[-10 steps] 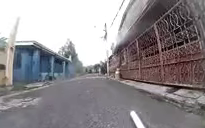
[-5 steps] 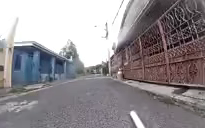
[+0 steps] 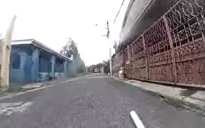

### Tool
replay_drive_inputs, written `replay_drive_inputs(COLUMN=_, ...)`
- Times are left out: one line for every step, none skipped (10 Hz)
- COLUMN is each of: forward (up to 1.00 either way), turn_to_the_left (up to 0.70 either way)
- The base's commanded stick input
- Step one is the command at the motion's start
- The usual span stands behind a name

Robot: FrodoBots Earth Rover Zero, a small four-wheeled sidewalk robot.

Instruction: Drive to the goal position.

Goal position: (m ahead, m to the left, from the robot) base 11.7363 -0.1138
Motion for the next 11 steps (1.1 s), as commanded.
replay_drive_inputs(forward=0.50, turn_to_the_left=0.00)
replay_drive_inputs(forward=0.50, turn_to_the_left=0.00)
replay_drive_inputs(forward=0.50, turn_to_the_left=0.00)
replay_drive_inputs(forward=0.50, turn_to_the_left=0.00)
replay_drive_inputs(forward=0.50, turn_to_the_left=0.00)
replay_drive_inputs(forward=0.50, turn_to_the_left=0.00)
replay_drive_inputs(forward=0.50, turn_to_the_left=0.00)
replay_drive_inputs(forward=0.50, turn_to_the_left=0.00)
replay_drive_inputs(forward=0.50, turn_to_the_left=0.00)
replay_drive_inputs(forward=0.50, turn_to_the_left=0.00)
replay_drive_inputs(forward=0.50, turn_to_the_left=0.00)
